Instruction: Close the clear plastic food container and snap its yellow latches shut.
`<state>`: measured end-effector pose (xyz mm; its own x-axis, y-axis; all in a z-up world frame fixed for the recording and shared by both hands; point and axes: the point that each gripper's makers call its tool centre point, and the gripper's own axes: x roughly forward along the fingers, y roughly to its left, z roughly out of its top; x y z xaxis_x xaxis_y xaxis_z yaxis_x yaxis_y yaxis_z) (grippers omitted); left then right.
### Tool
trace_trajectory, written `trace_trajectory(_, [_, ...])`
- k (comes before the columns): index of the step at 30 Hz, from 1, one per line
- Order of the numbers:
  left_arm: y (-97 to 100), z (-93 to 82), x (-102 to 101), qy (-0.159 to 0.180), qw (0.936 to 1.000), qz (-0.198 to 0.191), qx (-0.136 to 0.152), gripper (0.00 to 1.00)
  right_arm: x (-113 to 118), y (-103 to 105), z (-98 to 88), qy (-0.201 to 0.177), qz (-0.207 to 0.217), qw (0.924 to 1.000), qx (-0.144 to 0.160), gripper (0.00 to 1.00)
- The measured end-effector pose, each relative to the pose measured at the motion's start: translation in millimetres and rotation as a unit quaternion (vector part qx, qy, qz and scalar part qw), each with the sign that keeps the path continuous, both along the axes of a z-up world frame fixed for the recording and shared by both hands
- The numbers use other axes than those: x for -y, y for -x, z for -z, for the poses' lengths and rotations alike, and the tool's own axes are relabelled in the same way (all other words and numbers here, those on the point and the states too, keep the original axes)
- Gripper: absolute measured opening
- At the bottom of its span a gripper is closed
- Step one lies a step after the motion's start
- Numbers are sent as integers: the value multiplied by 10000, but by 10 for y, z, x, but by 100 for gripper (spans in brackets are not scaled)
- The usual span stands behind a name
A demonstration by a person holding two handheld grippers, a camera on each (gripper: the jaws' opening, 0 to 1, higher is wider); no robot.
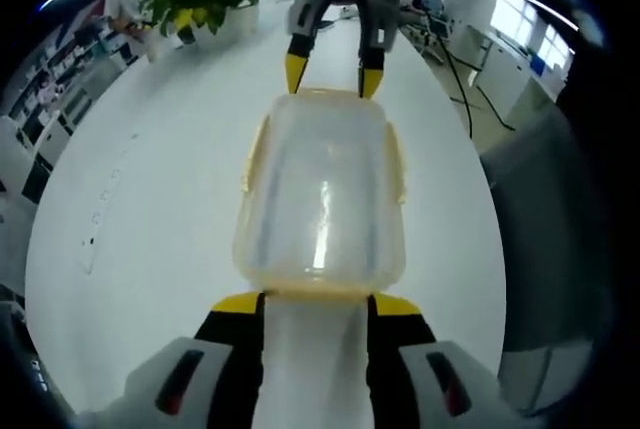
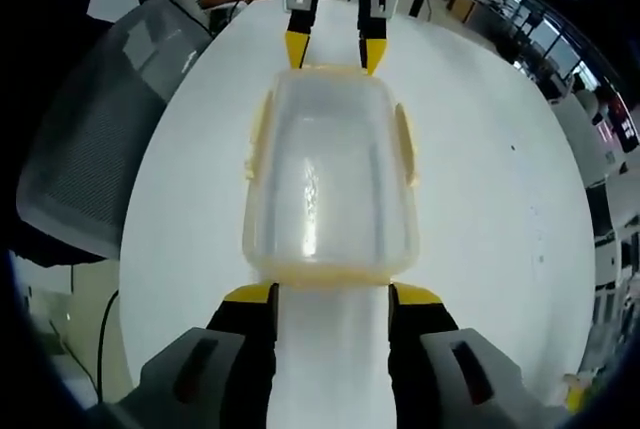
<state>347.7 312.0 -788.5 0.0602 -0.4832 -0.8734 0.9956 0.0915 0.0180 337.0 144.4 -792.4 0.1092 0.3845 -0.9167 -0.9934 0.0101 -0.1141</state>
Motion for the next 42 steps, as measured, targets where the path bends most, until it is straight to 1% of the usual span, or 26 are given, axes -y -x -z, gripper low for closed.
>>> trace_trajectory(2, [-4,-15,-1,24,10000,-25,23,35,15,0,-13,31,-34,10000,62,39])
trace_trajectory(6, [18,-43,-13,139,9998,-130,-27,35,70,10,-31,5,92,10000,0,39])
trace_trajectory(8, [30,-49,-39,236,9992,-323,-77,35,60,52,-69,-265,480,9981,-266,38])
trace_trajectory(9, [51,-61,-42,377,9980,-486,-143,35,74,26,-104,-396,732,9960,-324,39])
trace_trajectory(12, [85,-73,-95,636,9925,-962,-400,35,127,-26,-171,-645,1189,9900,-391,40])
trace_trajectory(14, [107,-98,-144,738,9870,-1305,-577,35,149,-63,-227,-921,1747,9790,-505,41])
trace_trajectory(15, [115,-153,-136,984,9802,-1569,-705,35,155,-70,-250,-1023,1917,9745,-557,40])
trace_trajectory(17, [96,-211,-147,1321,9636,-2116,-958,32,126,-60,-313,-1357,2315,9600,-802,38])
trace_trajectory(18, [88,-220,-180,1462,9508,-2480,-1143,31,99,-56,-360,-1626,2658,9447,-1023,36])
trace_trajectory(19, [78,-234,-170,1606,9442,-2616,-1194,30,82,-66,-380,-1774,2835,9358,-1112,35])
trace_trajectory(20, [64,-223,-184,1691,9324,-2922,-1288,29,45,-49,-395,-1957,3010,9242,-1304,35])
trace_trajectory(22, [68,-210,-174,1795,9205,-3170,-1417,27,15,-16,-364,-2049,3135,9155,-1468,36])
trace_trajectory(23, [55,-208,-149,1905,9087,-3400,-1494,28,32,-36,-314,-2029,3258,9125,-1419,35])
trace_trajectory(24, [40,-205,-136,1984,8997,-3573,-1531,28,43,-26,-263,-1968,3353,9100,-1440,34])
trace_trajectory(25, [43,-196,-132,1980,8953,-3667,-1571,28,41,-21,-239,-1963,3389,9086,-1453,33])
trace_trajectory(26, [57,-202,-109,1988,8972,-3622,-1563,28,34,-17,-213,-1973,3444,9063,-1452,32])
trace_trajectory(29, [87,-199,-58,1976,8957,-3673,-1543,28,-44,19,-231,-2111,3441,9034,-1447,30])
trace_trajectory(31, [85,-199,-27,1979,8954,-3692,-1510,27,-80,20,-237,-2119,3418,9057,-1340,29])
trace_trajectory(32, [85,-197,-25,1969,8955,-3700,-1499,27,-98,34,-236,-2120,3405,9057,-1374,29])
trace_trajectory(35, [79,-148,-26,1896,8913,-3818,-1544,23,-121,65,-191,-2035,3372,9080,-1433,27])
trace_trajectory(36, [89,-140,-19,1884,8901,-3839,-1578,21,-109,88,-150,-1914,3316,9128,-1420,26])
trace_trajectory(37, [118,-136,10,1896,8880,-3839,-1678,17,-136,81,-160,-2008,3270,9125,-1418,26])
trace_trajectory(39, [109,-148,32,1907,8890,-3841,-1607,19,-127,64,-165,-2066,3463,9027,-1502,27])
trace_trajectory(40, [83,-147,27,1908,8854,-3923,-1605,19,-114,80,-164,-2067,3364,9073,-1448,26])
trace_trajectory(41, [72,-134,21,1897,8816,-3998,-1644,19,-116,81,-165,-2090,3346,9077,-1429,26])
trace_trajectory(42, [67,-136,19,1905,8827,-3984,-1606,18,-116,85,-161,-2114,3362,9064,-1436,26])
